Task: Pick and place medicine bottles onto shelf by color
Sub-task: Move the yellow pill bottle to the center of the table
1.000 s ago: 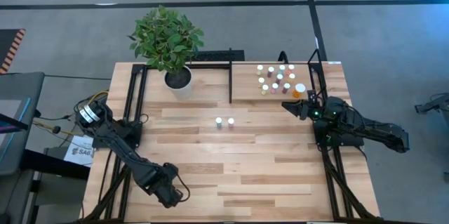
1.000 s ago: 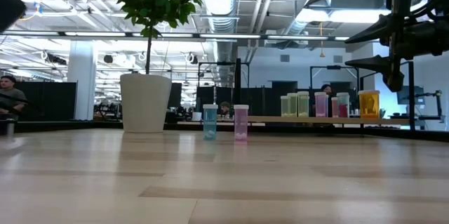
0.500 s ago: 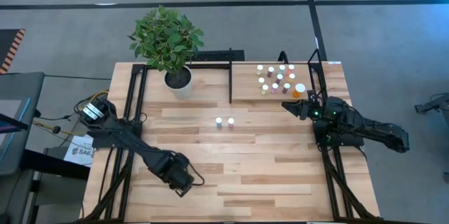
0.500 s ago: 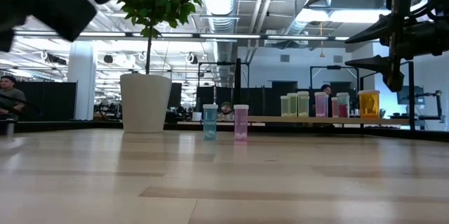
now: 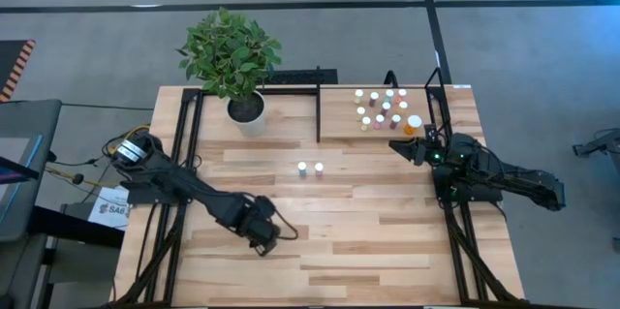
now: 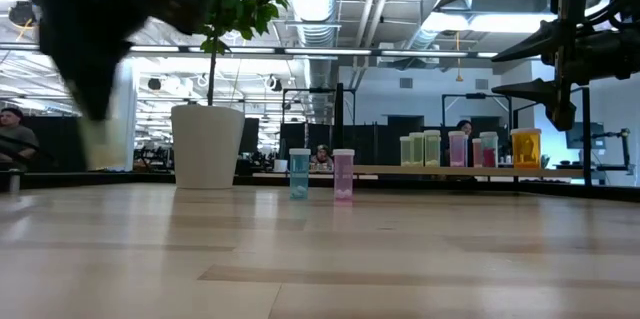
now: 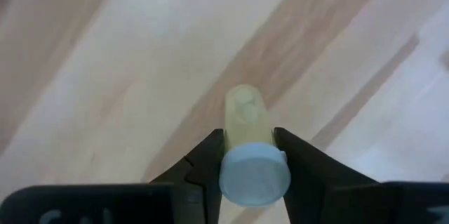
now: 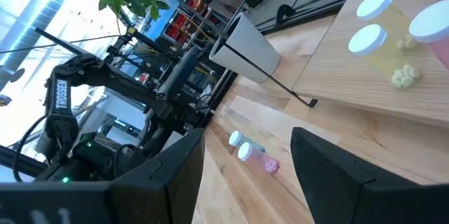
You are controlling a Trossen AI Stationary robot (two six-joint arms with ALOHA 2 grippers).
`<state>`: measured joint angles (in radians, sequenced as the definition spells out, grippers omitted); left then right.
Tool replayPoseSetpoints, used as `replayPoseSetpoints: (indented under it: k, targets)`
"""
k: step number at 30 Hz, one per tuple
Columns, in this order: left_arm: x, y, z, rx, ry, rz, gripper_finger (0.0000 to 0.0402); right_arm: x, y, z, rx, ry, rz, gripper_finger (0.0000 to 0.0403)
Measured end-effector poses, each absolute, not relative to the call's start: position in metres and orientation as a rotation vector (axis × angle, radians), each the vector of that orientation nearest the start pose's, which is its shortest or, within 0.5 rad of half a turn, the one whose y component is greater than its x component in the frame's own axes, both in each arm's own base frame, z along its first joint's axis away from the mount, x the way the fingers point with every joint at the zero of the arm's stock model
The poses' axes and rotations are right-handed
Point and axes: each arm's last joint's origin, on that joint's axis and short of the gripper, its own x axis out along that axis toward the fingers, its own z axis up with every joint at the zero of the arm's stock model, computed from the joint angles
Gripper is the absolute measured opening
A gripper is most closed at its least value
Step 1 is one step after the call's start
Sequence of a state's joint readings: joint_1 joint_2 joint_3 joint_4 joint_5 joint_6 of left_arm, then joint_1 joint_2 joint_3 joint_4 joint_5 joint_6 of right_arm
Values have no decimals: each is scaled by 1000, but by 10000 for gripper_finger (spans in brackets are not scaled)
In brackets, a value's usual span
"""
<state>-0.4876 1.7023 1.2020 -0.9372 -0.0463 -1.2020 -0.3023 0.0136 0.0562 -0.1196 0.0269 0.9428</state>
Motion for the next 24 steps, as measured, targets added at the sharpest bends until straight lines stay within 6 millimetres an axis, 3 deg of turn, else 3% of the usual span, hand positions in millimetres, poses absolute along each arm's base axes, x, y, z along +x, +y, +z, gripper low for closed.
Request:
replayPoseSetpoints:
  k: [8, 18, 24]
  targets:
    - [301, -108, 212, -639, 1265, 542, 97, 90, -29, 170, 944, -84, -341, 234]
    - [333, -46, 217, -904, 1066, 623, 98, 90, -29, 170, 944, -85, -341, 234]
    - [342, -30, 219, -1002, 967, 646, 98, 90, -29, 170, 944, -84, -341, 234]
